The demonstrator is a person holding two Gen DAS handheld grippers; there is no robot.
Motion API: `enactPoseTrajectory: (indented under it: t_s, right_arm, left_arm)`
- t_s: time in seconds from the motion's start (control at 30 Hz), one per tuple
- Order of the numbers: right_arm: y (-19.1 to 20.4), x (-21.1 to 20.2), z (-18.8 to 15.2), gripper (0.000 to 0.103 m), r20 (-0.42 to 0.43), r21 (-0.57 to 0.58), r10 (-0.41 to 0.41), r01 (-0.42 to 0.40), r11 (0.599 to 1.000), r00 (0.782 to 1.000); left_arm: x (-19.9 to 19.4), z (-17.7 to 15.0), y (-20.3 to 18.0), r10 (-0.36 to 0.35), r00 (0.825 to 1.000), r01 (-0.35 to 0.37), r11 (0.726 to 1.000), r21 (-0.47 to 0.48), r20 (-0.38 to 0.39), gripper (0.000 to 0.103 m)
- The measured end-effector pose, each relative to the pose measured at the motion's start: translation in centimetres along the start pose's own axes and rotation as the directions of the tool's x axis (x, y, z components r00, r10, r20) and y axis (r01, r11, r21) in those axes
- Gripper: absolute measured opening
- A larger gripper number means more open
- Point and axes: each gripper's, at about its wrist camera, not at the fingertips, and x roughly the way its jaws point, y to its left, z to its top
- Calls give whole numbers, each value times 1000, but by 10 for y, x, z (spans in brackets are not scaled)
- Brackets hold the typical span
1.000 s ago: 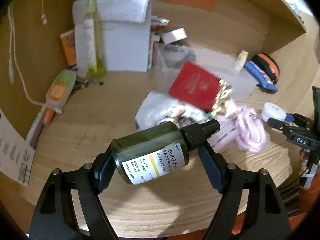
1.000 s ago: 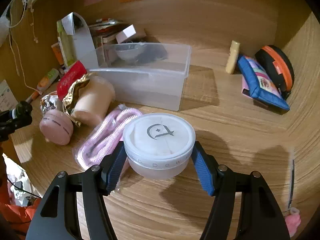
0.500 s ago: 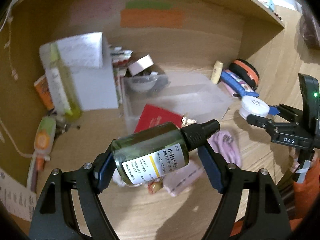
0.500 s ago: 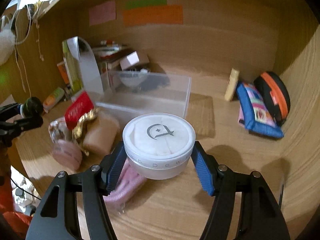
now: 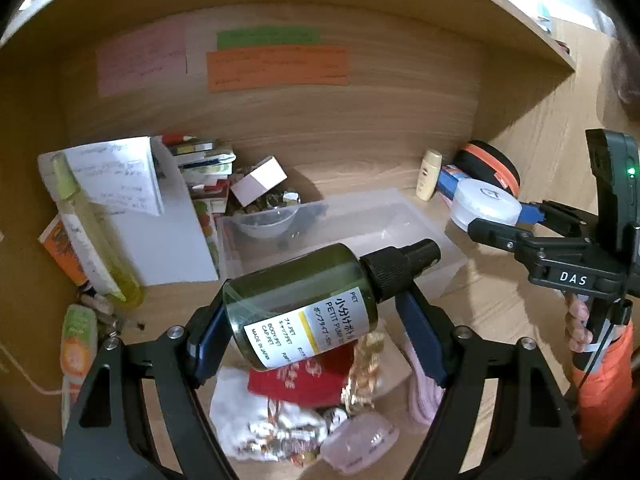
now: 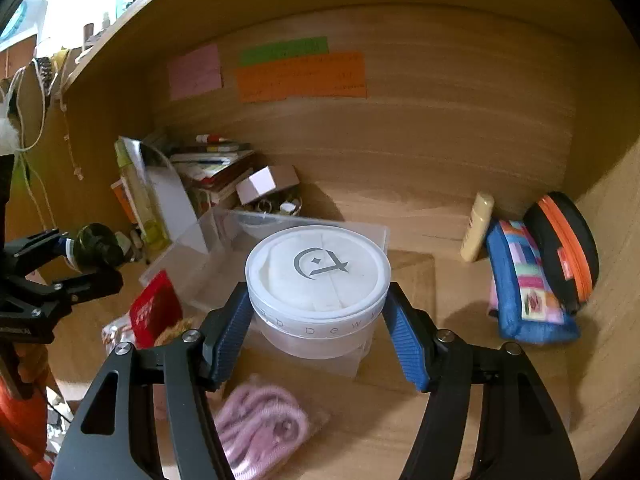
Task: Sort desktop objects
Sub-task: 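Carry both items over the clear box and open both tools to drop them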
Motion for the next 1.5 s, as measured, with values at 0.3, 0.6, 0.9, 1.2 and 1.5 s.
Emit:
enactPoseTrajectory:
  t_s: [0.3,0.6,0.9,1.2,1.5]
  right_arm:
    - [-3,29,29,62,-12,-6,9,-9,1000,1000]
    - [-9,77,21,62,-109,14,45,-43,999,993]
    - [-7,96,4,62,-194,-31,54,-62,998,979]
    - [-3,104,-1,62,-214,-80,22,-40,996,977]
    - [3,113,-7,64,-231,-90,22,-44,995,973]
  left_arm:
    - [34,28,21,14,999,-16,999,-51,-47,78]
    - [79,30,27,14,988,-22,999,-49,-156,78]
    - [125,23,29,-31,946,21,999,-36,-321,78]
    - [138,12,21,-39,928,46,999,10,-371,78]
    - [146,13,20,-24,921,40,999,34,-389,79]
